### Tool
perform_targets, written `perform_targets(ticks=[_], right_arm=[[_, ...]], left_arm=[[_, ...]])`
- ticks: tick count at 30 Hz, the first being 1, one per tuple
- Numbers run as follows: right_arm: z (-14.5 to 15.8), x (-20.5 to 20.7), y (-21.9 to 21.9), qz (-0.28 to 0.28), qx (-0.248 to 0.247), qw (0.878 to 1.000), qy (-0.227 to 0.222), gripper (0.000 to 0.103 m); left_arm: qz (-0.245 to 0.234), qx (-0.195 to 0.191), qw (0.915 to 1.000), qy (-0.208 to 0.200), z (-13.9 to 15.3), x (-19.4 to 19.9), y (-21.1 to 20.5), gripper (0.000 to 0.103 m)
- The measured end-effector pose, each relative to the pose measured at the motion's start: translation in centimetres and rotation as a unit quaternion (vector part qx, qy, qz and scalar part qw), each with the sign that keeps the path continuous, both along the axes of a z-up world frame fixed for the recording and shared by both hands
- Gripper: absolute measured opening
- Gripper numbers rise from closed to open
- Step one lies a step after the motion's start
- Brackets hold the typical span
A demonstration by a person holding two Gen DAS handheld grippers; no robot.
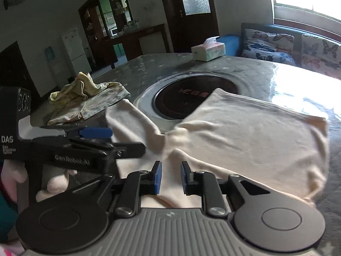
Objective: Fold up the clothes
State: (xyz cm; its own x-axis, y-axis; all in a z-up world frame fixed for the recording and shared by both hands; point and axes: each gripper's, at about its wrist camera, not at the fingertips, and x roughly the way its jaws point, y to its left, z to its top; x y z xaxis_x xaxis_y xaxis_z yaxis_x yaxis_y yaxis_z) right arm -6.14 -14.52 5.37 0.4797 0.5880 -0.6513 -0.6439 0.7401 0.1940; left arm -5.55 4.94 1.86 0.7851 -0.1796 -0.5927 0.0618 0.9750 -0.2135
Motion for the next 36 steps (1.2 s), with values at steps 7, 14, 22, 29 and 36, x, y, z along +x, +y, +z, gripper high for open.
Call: perform_targets(ticks=[7, 14, 22, 29, 36], right_arm=[[-1.0, 0.8, -6.5, -0.085, -0.048, 0.995, -0.005, 0.018], [-2.0, 1.9, -9.2, -0.124, -0.031, 0.992, -0.014, 0.018], [-4.2, 3.0, -9.1, -0.132, -0.043, 0.99, -0.013, 0.015], [-3.9, 2.8, -9.1, -0.125, -0.048, 0.991, -0.021, 0.015], [-3.6, 1.3, -8.2, -0.093, -0.057, 0.994, -0.024, 0.033]], left_arm=[[-0.06, -0.005, 0.998, -0.016, 0.2, 0.3, -3.0, 0.099], [-0.113, -0.01, 0.9935, -0.01, -0.7, 2.1, -5.9, 0.092], [-0.128, -0.015, 0.9914, 0.025, -2.4, 3.5, -6.5, 0.091], [-0.123, 0.0, 0.9922, 0.016, -2.2, 3.1, -6.3, 0.086], [-0.142, -0.008, 0.9898, 0.009, -2.0, 2.4, -6.5, 0.088]])
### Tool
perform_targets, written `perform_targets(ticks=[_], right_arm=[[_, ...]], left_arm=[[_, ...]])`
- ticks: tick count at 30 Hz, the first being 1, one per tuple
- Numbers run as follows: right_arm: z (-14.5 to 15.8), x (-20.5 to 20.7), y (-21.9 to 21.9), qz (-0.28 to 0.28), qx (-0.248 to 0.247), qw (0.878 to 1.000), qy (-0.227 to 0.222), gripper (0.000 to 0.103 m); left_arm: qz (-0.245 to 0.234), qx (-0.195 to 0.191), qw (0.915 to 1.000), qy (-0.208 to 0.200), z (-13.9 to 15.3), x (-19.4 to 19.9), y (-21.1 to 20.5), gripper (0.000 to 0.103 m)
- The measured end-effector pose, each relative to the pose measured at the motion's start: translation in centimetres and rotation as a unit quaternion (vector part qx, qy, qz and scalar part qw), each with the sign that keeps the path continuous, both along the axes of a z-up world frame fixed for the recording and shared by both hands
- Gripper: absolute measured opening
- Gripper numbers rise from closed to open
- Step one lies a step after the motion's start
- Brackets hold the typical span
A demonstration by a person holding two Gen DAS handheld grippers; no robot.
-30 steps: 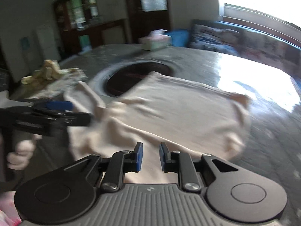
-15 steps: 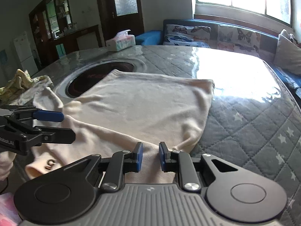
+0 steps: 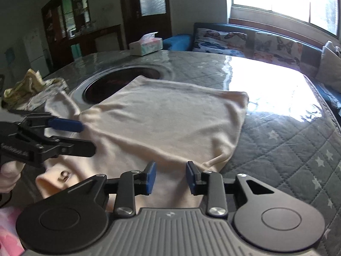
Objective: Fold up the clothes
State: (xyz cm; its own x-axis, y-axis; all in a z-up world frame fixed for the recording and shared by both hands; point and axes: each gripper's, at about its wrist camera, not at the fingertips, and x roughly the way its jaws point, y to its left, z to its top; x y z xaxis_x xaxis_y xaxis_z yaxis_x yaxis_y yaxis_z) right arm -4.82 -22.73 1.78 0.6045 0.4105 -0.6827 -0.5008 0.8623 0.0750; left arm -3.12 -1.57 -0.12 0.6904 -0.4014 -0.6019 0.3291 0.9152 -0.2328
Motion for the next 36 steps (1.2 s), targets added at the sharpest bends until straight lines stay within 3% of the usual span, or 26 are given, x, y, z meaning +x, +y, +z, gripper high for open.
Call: perform_targets(ticks=[8, 12, 17, 24, 30, 36], right_arm=[[-0.3, -1.1, 1.2, 0.026, -0.025, 0.999, -0.011, 0.043], [0.3, -2.0, 2.8, 0.064, -0.031, 0.997, -0.025, 0.044], [-0.3, -2.5, 5.3, 0.106, -0.039, 0.993, -0.023, 0.046], [0.5, -2.6, 7.6, 0.133, -0.04, 0.989, -0.04, 0.047], [-0.3, -2.4, 9.9, 0.165, -0.042, 0.985, -0.025, 0.053], [0.1, -2.6, 9.9, 0.162, -0.038, 0.986, -0.031, 0.059]], left_arm=[[0.0, -0.003, 1.0, 0.001, -0.2, -1.1, 1.0, 0.089], [0.035, -0.004, 0.9994, -0.006, 0.2, -2.2, 3.4, 0.089], [0.112, 0.002, 0.9936, -0.006, 0.3, -2.7, 7.4, 0.091], [0.21, 0.008, 0.9776, -0.009, 0.4, -2.7, 12.4, 0.093], [0.293, 0.013, 0.9561, -0.008, 0.3, -1.6, 16.5, 0.097], [0.352, 0.013, 0.936, -0.001, 0.1, 0.4, 19.5, 0.098]])
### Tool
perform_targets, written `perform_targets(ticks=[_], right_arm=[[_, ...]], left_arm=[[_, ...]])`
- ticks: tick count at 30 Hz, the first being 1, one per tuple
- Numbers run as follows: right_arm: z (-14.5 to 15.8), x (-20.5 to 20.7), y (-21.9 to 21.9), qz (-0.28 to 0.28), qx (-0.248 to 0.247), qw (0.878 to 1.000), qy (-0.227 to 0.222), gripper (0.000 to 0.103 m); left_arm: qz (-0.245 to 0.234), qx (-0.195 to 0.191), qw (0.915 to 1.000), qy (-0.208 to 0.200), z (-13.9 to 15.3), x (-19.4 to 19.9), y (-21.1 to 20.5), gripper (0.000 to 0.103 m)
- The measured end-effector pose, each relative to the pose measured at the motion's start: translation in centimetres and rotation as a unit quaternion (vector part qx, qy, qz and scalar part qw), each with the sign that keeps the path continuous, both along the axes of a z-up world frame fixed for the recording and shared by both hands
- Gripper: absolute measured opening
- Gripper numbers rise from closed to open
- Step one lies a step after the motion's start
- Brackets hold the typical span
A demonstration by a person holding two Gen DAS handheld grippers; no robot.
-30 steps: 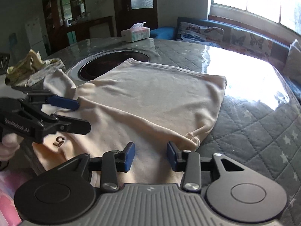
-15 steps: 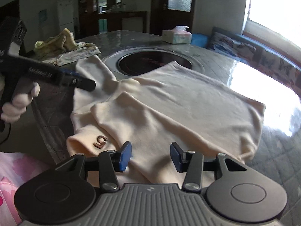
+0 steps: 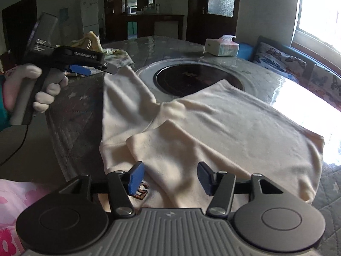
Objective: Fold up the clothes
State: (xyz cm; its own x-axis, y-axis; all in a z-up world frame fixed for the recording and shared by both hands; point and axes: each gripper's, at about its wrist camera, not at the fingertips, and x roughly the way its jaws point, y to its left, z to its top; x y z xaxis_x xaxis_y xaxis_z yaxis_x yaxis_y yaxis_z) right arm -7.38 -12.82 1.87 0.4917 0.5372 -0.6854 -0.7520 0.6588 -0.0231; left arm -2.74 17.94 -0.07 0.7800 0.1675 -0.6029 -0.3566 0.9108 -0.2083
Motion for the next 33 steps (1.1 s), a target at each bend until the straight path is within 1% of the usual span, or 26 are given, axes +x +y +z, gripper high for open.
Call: perform_targets(ticks=[3, 4, 6, 8, 9, 12, 13, 14, 15, 16, 17, 20, 22, 24, 25, 27, 29, 31, 33], right_arm=[[0.4, 0.2, -0.4, -0.007, 0.005, 1.0, -0.004, 0.06], [0.5, 0.2, -0.5, -0.01, 0.005, 1.0, -0.004, 0.06], [0.5, 0.3, -0.8, -0.015, 0.005, 1.0, -0.003, 0.06], [0.3, 0.3, -1.0, -0.019, 0.005, 1.0, 0.0, 0.06], [0.3, 0.3, -1.1, -0.021, 0.006, 1.0, 0.001, 0.06], [0.1, 0.4, -1.4, -0.027, 0.008, 1.0, 0.003, 0.06], [0.1, 0.3, -1.6, -0.029, 0.009, 1.0, 0.004, 0.06], [0.1, 0.3, -1.7, -0.032, 0.011, 0.999, 0.004, 0.06], [0.1, 0.3, -1.9, -0.035, 0.012, 0.999, 0.004, 0.06], [0.2, 0.3, -2.1, -0.038, 0.014, 0.999, 0.004, 0.06], [0.2, 0.3, -2.3, -0.042, 0.016, 0.999, 0.004, 0.061], [0.3, 0.3, -2.8, -0.05, 0.021, 0.999, 0.001, 0.061], [0.5, 0.3, -3.1, -0.055, 0.024, 0.998, -0.002, 0.061], [0.6, 0.3, -3.5, -0.06, 0.03, 0.998, -0.003, 0.061], [0.7, 0.4, -3.7, -0.063, 0.033, 0.997, -0.003, 0.061], [0.9, 0.3, -4.1, -0.069, 0.038, 0.997, -0.005, 0.061], [1.1, 0.3, -4.6, -0.076, 0.044, 0.996, -0.009, 0.061], [1.5, 0.2, -5.3, -0.086, 0.052, 0.995, -0.013, 0.061], [1.8, 0.2, -6.3, -0.098, 0.061, 0.993, -0.016, 0.061]], left_arm=[[0.015, -0.004, 0.9999, 0.002, -0.4, 1.0, 1.0, 0.094], [0.016, -0.006, 0.9998, 0.003, -0.5, 1.2, 1.1, 0.089], [0.018, -0.012, 0.9998, 0.005, -0.8, 1.5, 1.4, 0.085], [0.019, -0.017, 0.9996, 0.006, -1.1, 1.8, 1.6, 0.078], [0.021, -0.021, 0.9995, 0.007, -1.2, 1.9, 1.7, 0.077], [0.025, -0.014, 0.9996, 0.004, -1.3, 2.1, 1.7, 0.07], [0.025, -0.011, 0.9996, 0.004, -1.3, 2.2, 1.7, 0.064], [0.026, -0.007, 0.9996, 0.004, -1.4, 2.2, 1.7, 0.055], [0.025, -0.009, 0.9997, 0.002, -1.3, 2.1, 1.7, 0.051], [0.023, -0.013, 0.9997, -0.001, -1.2, 2.0, 1.8, 0.042], [0.021, -0.016, 0.9996, -0.004, -1.1, 1.9, 1.8, 0.03], [0.017, -0.027, 0.9994, -0.013, -0.8, 1.7, 1.8, 0.011], [0.014, -0.034, 0.9991, -0.019, -0.5, 1.5, 1.9, 0.008], [0.01, -0.041, 0.9988, -0.025, -0.3, 1.3, 1.9, 0.008], [-0.002, -0.043, 0.9985, -0.033, 0.2, 1.1, 1.4, 0.007], [-0.033, -0.045, 0.9971, -0.052, 1.7, 0.7, 0.0, 0.006], [-0.067, -0.049, 0.994, -0.072, 3.2, 0.2, -1.7, 0.006], [-0.108, -0.054, 0.9884, -0.093, 4.9, -0.2, -3.7, 0.006], [-0.15, -0.057, 0.981, -0.109, 6.4, -0.7, -6.0, 0.006]])
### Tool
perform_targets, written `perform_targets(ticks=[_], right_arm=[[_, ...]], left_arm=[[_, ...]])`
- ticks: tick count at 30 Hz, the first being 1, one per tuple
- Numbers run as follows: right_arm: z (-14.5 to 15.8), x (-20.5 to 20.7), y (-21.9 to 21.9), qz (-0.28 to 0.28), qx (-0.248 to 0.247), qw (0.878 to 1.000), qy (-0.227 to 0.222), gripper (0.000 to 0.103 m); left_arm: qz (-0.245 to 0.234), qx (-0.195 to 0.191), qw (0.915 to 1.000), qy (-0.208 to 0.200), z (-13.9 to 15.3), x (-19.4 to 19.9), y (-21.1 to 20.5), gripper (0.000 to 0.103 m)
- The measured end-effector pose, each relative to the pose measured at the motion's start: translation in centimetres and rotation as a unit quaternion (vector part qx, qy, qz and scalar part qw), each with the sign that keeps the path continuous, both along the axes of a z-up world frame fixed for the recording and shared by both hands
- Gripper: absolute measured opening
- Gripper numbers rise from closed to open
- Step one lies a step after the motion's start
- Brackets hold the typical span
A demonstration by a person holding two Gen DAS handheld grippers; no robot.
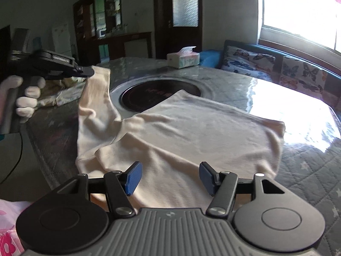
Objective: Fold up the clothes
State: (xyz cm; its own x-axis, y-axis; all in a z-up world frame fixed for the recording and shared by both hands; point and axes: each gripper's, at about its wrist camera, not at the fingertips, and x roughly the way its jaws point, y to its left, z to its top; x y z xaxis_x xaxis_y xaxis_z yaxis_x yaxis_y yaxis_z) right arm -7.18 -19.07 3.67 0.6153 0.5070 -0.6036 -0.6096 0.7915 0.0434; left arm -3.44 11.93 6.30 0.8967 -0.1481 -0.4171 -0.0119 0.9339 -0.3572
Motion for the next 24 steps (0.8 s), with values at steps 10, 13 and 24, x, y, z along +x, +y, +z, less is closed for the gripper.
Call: perform_targets(ticks=[10, 13, 24], right_arm=[[1.3, 0.0, -6.5, -0.088, 0.04, 0.995, -0.009, 0.061], [1.3, 0.0, -8.2, -0.111, 0.047, 0.993, -0.007, 0.06], [-0.1, 0.6, -9.4, -0.125, 0.06, 0.99, 0.031, 0.052]], left_arm=[[-0.192, -0.012, 0.9812, -0.022, 2.0, -1.7, -11.5, 0.005], [-0.235, -0.016, 0.9719, -0.003, 0.8, -1.6, -14.2, 0.005], [-0.337, 0.02, 0.9378, 0.081, -4.6, -1.8, -20.2, 0.011]])
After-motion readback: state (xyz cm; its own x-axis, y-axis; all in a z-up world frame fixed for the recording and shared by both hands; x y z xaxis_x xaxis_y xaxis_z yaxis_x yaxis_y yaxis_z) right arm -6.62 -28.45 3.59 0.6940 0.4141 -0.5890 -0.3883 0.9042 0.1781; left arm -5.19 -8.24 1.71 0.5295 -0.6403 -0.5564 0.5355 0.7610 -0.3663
